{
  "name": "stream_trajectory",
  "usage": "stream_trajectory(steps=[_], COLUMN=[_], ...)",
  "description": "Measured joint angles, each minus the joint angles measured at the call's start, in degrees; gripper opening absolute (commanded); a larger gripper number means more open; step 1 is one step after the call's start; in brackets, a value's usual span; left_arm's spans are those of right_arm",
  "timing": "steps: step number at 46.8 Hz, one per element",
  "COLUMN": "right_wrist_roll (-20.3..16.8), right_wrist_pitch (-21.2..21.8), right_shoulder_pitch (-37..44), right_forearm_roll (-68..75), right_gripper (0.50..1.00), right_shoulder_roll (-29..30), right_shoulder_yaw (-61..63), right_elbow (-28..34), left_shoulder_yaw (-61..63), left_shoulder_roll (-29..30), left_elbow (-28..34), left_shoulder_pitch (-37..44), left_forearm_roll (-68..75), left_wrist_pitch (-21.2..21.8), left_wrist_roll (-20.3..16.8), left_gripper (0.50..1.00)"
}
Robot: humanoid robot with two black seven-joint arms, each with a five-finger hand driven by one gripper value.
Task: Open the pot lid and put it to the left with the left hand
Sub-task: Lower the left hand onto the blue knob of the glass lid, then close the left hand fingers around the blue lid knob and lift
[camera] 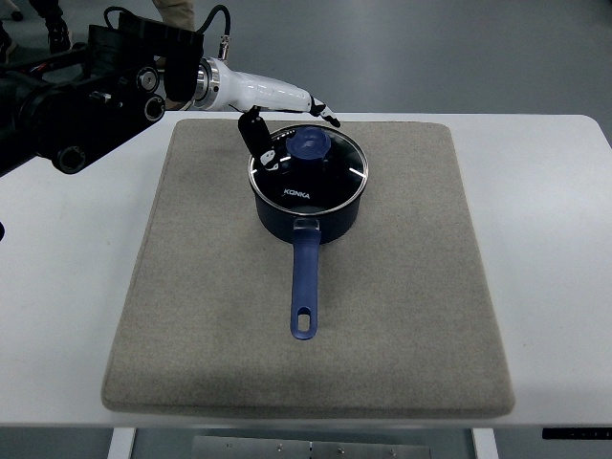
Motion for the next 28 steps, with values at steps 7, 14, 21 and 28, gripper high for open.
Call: stream_trajectory(steps=[7,14,21,28], right_wrist_roll=[-0.02,0.01,0.01,0.01], right_wrist_pitch=[0.01,0.01,0.02,0.02], right_shoulder_pitch=[-0.01,-0.01,0.0,0.0], right_forearm_roll=[0.0,0.0,0.0,0.0], right_gripper=[0.917,0.917,0.917,0.917], right_shoulder_roll=[0.0,0.0,0.0,0.0], right_shoulder_yaw=[0.0,0.0,0.0,0.0], right_elbow=[0.02,0.02,0.01,0.0], left_shoulder_yaw=[0.67,0.84,0.86,0.86], left_shoulder_roll=[-1.63,-2.11,-2.24,-2.21], left_elbow=[1.24,1.61,1.61,1.59], left_shoulder_pitch=[-0.24,-0.28,-0.52,-1.01], left_forearm_roll=[1.78,4.46,4.52,4.48], left_wrist_pitch=[0.0,0.0,0.0,-0.01], left_wrist_roll=[0.13,0.17,0.17,0.14], left_gripper=[0.99,0.984,0.956,0.889])
